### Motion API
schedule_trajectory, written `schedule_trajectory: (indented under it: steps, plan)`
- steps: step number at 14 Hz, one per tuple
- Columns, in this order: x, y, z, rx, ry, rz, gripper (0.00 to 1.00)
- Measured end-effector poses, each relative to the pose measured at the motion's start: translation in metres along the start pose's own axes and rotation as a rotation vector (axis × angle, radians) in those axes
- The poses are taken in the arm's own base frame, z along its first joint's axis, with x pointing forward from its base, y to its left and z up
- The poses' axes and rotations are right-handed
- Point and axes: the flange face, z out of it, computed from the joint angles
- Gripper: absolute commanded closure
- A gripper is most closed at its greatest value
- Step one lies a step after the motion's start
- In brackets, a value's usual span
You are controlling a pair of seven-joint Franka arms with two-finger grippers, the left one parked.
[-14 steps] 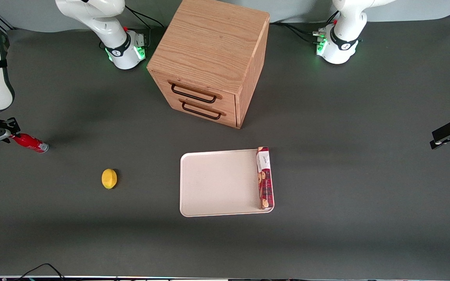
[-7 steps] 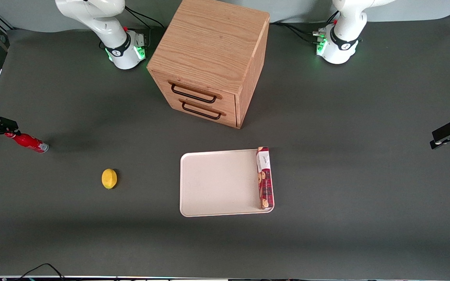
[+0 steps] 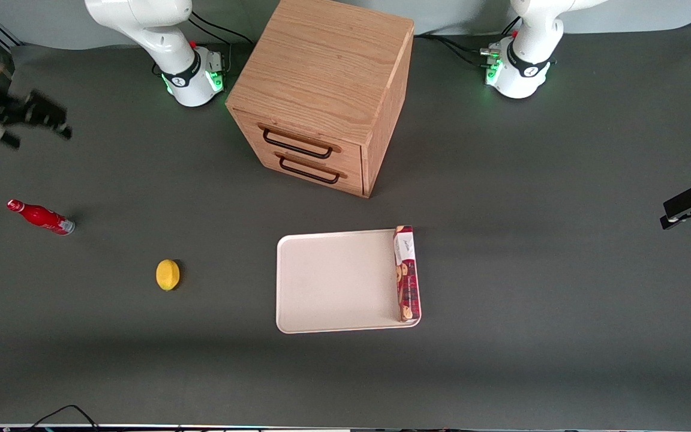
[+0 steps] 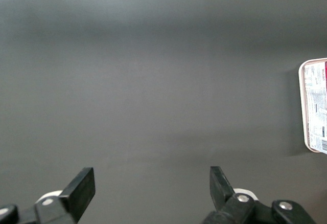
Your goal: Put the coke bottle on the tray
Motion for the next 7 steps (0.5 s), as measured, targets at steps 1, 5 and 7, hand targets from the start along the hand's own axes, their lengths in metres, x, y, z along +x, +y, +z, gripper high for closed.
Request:
schedule_trajectory:
  steps: [1, 5, 7]
  plan:
    - [-0.018, -0.03, -0.014, -0.02, 0.012, 0.021, 0.0]
    - [-0.049, -0.05, -0.032, -0.042, 0.042, 0.048, 0.0]
    - [-0.047, -0.038, -0.03, -0.037, 0.038, 0.067, 0.0]
